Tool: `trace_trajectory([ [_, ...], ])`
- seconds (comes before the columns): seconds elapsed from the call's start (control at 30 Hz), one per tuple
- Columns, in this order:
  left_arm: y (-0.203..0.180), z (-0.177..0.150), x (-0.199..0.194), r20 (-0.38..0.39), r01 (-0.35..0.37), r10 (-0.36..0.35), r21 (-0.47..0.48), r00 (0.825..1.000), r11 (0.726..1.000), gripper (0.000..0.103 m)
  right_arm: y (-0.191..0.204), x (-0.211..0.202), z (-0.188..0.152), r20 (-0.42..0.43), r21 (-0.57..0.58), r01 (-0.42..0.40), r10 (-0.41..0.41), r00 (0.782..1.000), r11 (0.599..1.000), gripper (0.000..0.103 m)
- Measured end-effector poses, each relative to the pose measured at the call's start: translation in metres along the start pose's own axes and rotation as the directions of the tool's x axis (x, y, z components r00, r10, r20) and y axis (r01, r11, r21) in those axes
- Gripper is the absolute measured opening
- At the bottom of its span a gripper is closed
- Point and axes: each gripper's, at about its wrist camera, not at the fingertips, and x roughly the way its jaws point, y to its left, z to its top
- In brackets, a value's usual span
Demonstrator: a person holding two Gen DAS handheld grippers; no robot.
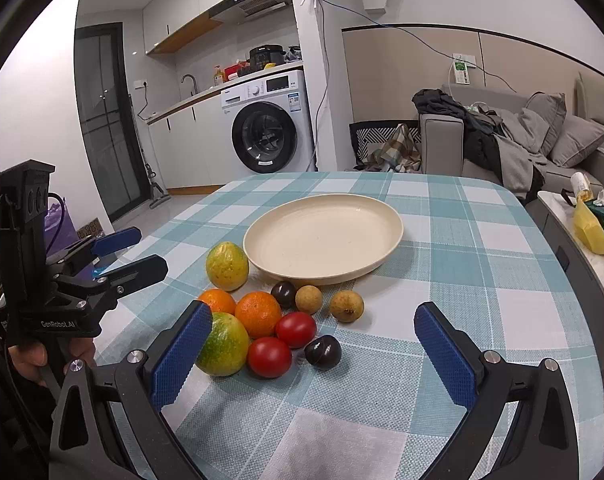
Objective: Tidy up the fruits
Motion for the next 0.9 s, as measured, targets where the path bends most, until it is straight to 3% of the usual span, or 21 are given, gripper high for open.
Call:
trace_trajectory([
  [0.9,0.0019,0.0001,-0.0002,0.002,0.005,-0.005,-0.001,1.000,1.000,0.102,0.0051,0.0012,0.0000,-0.006,-0.003,-0.008,0.008,1.000,1.000,0.103],
])
